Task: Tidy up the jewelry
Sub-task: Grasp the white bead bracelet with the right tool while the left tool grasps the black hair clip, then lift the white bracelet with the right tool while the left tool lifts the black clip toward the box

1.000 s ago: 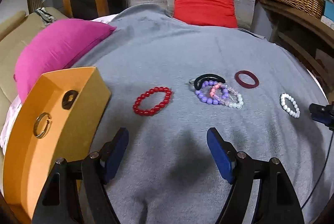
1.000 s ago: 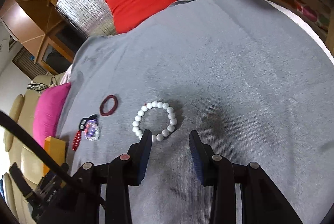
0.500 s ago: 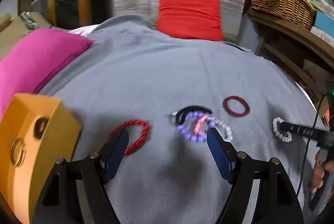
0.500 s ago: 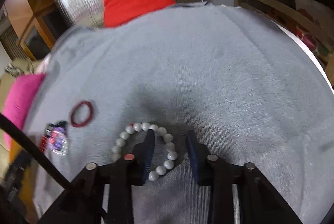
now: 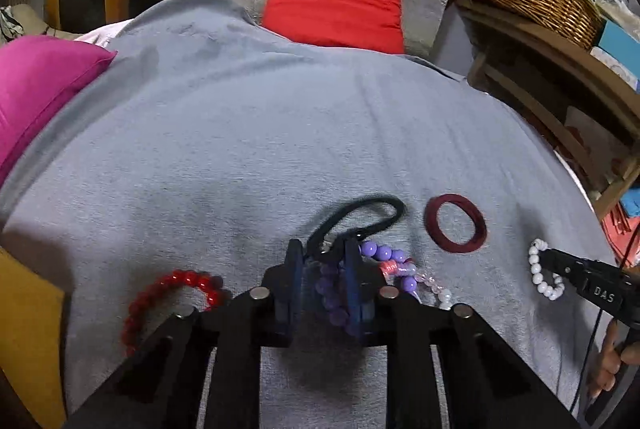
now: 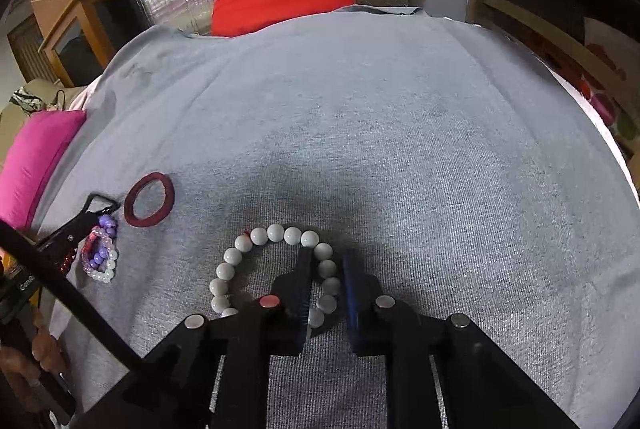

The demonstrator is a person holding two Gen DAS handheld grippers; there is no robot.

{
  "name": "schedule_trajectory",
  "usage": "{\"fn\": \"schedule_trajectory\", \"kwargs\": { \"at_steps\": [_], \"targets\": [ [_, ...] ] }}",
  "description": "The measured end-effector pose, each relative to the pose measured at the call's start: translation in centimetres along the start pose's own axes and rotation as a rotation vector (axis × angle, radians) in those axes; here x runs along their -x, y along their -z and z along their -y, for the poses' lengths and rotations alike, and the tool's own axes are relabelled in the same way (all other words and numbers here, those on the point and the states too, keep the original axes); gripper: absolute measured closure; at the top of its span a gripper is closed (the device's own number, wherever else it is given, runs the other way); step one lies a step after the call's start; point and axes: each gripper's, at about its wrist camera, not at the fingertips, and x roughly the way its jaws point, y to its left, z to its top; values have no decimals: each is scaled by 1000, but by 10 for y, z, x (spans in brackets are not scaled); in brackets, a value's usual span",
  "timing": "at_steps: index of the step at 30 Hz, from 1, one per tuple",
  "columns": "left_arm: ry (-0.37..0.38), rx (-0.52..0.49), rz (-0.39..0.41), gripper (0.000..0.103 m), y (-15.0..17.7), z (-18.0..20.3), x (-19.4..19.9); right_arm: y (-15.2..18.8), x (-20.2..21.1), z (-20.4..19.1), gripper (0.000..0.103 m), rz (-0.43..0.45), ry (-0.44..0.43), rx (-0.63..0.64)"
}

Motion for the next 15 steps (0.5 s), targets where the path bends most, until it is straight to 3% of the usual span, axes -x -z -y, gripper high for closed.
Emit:
{"fn": "schedule_trajectory", "kwargs": {
  "at_steps": [1, 2, 15],
  "targets": [
    [11, -2, -1, 93, 1, 1, 2, 0, 0, 0, 88, 1, -1, -1],
    [21, -4, -2, 94, 1, 2, 4, 0, 1, 0, 89, 3, -1, -3],
    [47, -71, 21, 97, 14, 8, 58, 6, 26, 8, 93, 19, -45, -49]
  ]
}}
